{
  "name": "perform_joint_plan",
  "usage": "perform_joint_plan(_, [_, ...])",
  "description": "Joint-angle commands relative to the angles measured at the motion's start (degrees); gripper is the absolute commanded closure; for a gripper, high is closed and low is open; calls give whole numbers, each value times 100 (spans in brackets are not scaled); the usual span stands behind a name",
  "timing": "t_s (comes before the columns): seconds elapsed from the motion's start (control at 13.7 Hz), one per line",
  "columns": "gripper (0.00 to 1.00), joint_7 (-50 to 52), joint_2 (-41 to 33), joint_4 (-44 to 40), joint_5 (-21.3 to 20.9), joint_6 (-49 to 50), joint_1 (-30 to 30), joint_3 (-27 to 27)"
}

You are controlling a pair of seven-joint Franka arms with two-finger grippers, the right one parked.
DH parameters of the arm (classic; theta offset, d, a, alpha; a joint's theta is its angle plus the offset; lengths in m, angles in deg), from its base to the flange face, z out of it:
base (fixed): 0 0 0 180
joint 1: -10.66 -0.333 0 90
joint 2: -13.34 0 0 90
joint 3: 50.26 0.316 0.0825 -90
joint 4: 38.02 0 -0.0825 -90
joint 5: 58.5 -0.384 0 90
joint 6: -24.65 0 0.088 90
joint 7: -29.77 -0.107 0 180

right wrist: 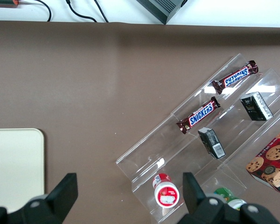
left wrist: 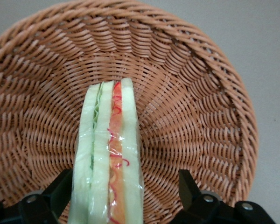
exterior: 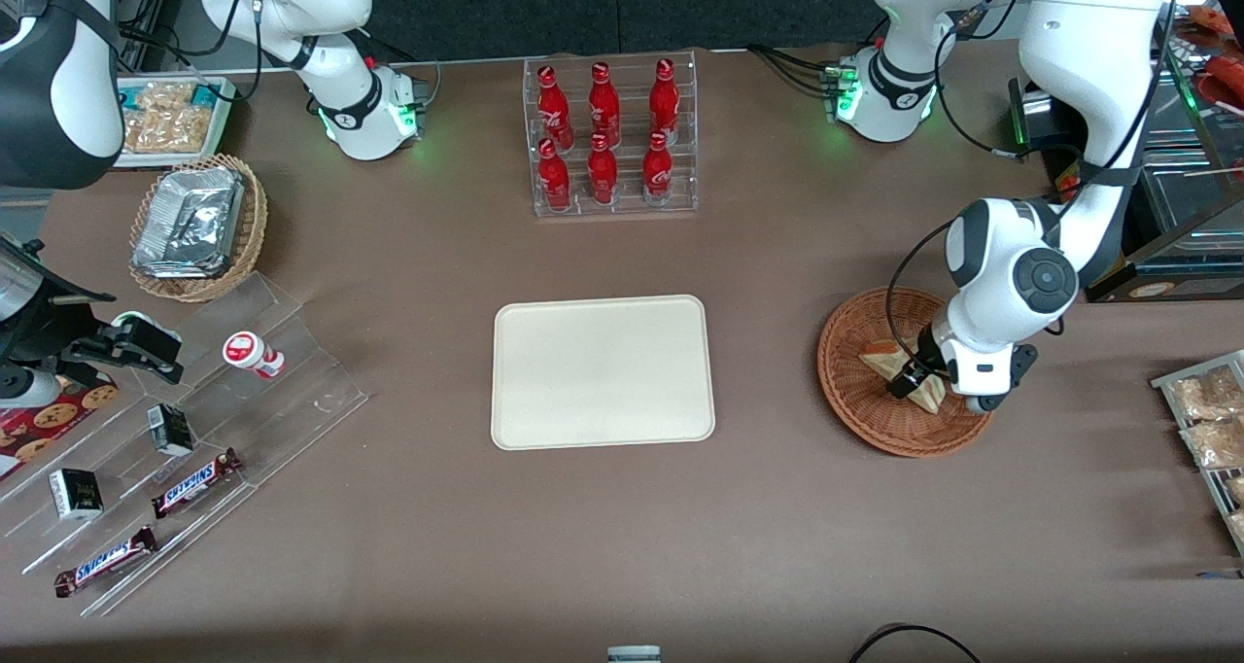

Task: Place sandwich from basket to tray
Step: 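Close the left gripper on the sandwich and lift it upright, then carry the held sandwich with the left gripper over the cream tray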

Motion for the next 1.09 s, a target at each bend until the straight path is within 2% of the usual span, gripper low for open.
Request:
perform_joint_plan(0.0, [48, 194, 41, 139, -67, -258, -52, -50])
perform_joint_plan(0.07, [71, 220, 33, 121, -67, -258, -52, -50])
perform_joint_plan(0.15, [90, 212, 33, 112, -67, -249, -52, -50])
perform_joint_plan(0.22, [100, 203, 7, 95, -75, -249, -52, -50])
perform_joint_plan(0.44, [100, 124, -160, -177, -75, 65, -52, -76])
perform_joint_plan(0.58, [100, 89, -327, -676, -67, 906, -52, -260])
perform_joint_plan(0.88, [100, 177, -249, -2432, -67, 2990, -44, -1094])
perform_joint_plan(1.02, [100, 203, -187, -2944, -93, 3326, -44, -1586])
